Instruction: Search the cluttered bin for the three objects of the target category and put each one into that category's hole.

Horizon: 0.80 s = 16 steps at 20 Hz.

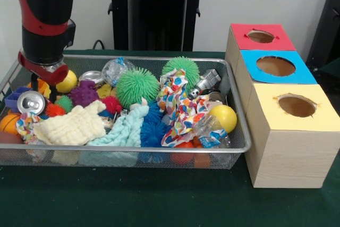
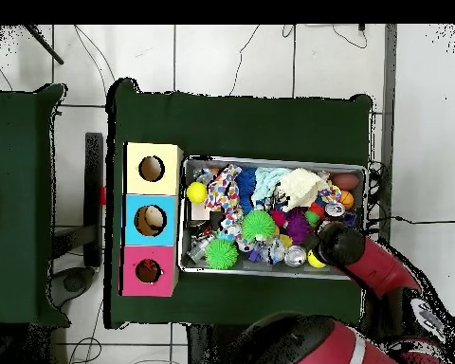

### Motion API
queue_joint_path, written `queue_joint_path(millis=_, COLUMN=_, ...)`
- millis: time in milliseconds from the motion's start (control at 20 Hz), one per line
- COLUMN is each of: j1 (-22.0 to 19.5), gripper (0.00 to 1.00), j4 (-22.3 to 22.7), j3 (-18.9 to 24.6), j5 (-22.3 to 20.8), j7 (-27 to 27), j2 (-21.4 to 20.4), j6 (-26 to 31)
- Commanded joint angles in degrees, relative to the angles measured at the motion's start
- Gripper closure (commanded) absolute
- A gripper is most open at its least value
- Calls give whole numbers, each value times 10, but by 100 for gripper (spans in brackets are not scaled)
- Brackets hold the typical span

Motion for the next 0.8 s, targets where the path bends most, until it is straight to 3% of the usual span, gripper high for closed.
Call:
queue_joint_path(millis=50, j1=20, gripper=0, j4=0, j3=68, j5=52, j7=157, j2=60, j6=-57)
queue_joint_path(millis=500, j1=9, gripper=0, j4=15, j3=79, j5=62, j7=149, j2=60, j6=-53)
queue_joint_path(millis=800, j1=19, gripper=0, j4=55, j3=112, j5=116, j7=202, j2=56, j6=-60)
